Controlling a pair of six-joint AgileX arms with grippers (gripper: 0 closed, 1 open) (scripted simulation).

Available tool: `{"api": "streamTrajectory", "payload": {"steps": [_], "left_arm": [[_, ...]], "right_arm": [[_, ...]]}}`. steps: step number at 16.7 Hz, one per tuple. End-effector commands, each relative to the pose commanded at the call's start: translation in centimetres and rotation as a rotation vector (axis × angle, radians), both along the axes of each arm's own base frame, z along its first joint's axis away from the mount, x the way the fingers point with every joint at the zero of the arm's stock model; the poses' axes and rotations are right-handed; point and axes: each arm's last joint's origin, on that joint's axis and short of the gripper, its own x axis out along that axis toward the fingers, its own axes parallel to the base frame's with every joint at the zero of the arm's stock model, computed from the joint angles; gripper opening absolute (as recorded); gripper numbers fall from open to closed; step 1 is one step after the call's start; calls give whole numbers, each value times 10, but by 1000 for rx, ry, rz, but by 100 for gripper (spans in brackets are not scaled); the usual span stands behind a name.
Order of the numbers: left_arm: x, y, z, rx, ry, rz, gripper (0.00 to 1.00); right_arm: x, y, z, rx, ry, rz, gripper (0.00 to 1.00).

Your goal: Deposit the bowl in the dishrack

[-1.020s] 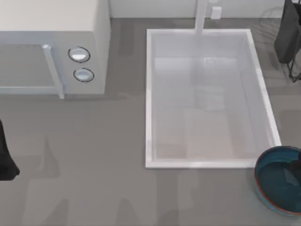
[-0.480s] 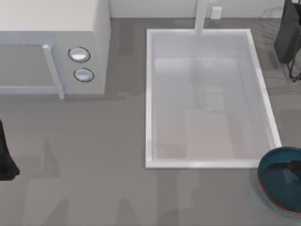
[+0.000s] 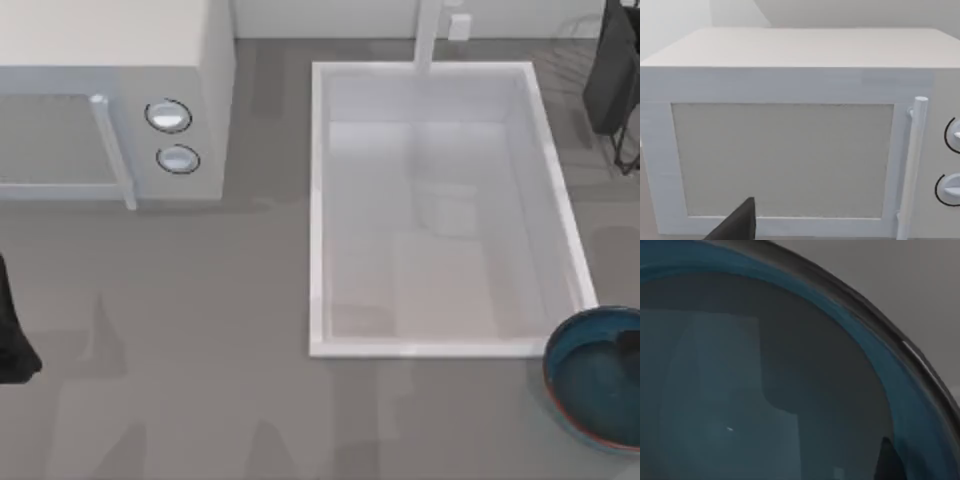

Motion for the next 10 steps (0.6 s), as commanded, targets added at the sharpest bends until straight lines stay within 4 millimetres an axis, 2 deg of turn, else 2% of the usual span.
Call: {"api": "streamTrajectory", "payload": {"steps": [2,5,10], "left_arm": [[0,0,0,0,0,0,100],[0,0,0,0,0,0,100],[0,0,0,0,0,0,100]], "right_arm": [[9,0,18,0,-3,-3,0],[19,0,61,0,11,-6,0],[11,0,145,-3,46,-3,0]]}}
